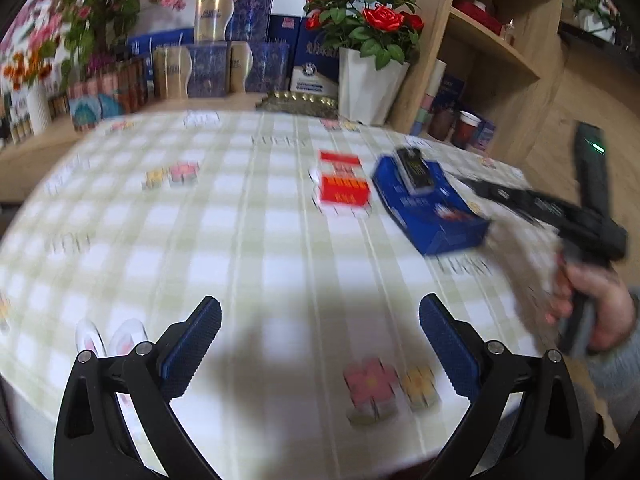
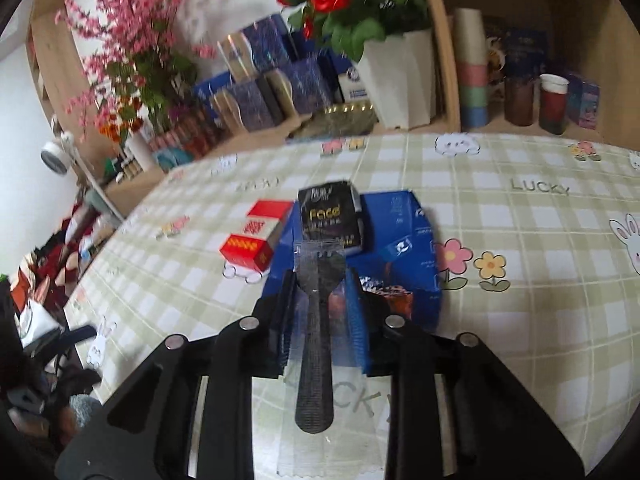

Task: Collect trash
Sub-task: 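Grasp the clear plastic strip on the blue box with the right tool, then grasp the red box with the left tool while the right tool holds the strip, then carry the red box and the strip over the bin with both tools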

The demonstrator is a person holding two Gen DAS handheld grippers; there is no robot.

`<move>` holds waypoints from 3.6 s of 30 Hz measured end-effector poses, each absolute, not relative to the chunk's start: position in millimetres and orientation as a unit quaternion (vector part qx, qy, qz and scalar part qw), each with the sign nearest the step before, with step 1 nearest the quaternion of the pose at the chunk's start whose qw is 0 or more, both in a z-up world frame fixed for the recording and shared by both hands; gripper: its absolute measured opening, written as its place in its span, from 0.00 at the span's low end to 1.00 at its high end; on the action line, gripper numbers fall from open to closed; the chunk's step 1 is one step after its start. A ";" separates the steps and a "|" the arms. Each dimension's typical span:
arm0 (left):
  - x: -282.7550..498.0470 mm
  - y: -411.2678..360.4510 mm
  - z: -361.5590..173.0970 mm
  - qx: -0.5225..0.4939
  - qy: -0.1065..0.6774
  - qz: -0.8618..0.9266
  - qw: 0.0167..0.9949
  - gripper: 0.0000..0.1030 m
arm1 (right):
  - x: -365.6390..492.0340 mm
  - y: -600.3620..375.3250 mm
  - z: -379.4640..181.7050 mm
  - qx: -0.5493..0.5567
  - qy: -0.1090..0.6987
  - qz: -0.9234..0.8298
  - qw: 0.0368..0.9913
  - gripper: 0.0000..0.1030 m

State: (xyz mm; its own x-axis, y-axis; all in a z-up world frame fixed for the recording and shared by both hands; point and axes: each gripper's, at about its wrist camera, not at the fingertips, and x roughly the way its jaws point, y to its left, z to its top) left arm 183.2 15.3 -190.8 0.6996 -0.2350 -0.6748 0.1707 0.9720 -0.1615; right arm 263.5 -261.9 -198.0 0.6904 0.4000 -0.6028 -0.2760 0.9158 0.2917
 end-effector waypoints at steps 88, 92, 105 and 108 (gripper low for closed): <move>-9.4 22.9 -169.0 -0.053 0.407 -0.156 0.898 0.52 | 21.3 -183.3 -267.2 0.087 0.497 0.239 0.829 0.27; -3.6 32.1 -173.1 -0.080 0.412 -0.147 0.896 0.52 | 24.4 -170.6 -283.1 0.060 0.522 0.240 0.816 0.27; 4.7 42.6 -177.2 -0.093 0.417 -0.137 0.894 0.52 | 42.1 -131.0 -286.0 0.018 0.522 0.287 0.803 0.34; 4.5 43.1 -177.3 -0.096 0.417 -0.137 0.893 0.52 | 39.3 -129.7 -278.1 0.012 0.505 0.293 0.812 0.40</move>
State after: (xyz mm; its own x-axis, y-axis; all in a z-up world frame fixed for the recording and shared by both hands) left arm 4.5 43.1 -177.3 0.6147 -0.3242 -0.7190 0.1647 0.9443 -0.2850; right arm 39.3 -129.7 -278.1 0.3184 0.4882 -0.8126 -0.4642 0.8277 0.3154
